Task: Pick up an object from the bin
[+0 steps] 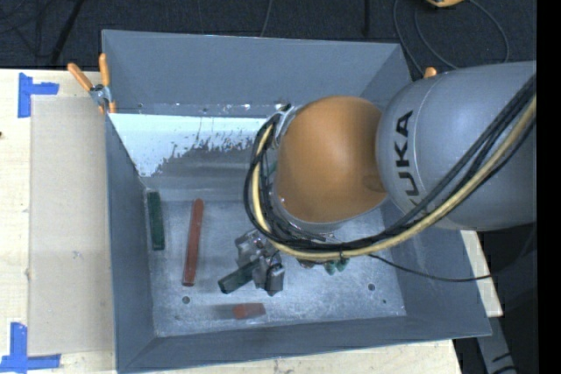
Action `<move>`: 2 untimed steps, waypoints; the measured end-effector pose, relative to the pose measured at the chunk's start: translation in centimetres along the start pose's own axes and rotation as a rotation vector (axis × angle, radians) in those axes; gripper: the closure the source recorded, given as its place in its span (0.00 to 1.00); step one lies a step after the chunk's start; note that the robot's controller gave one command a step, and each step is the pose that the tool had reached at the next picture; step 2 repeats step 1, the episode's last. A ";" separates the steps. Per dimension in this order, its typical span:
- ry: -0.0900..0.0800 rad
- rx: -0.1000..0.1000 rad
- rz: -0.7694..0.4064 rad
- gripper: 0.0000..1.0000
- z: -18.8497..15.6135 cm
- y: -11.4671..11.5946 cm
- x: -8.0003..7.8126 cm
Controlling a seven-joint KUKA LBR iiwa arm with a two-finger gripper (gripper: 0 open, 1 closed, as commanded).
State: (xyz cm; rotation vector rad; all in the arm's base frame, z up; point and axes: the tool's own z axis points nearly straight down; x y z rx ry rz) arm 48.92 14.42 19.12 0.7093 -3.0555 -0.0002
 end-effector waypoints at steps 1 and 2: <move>-0.004 0.001 0.005 1.00 -6.4 -2.2 -1.3; -0.004 0.001 0.005 1.00 -6.4 -2.2 -1.3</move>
Offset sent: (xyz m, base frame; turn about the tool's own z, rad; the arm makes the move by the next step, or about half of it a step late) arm 0.0274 0.0166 0.1122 0.0286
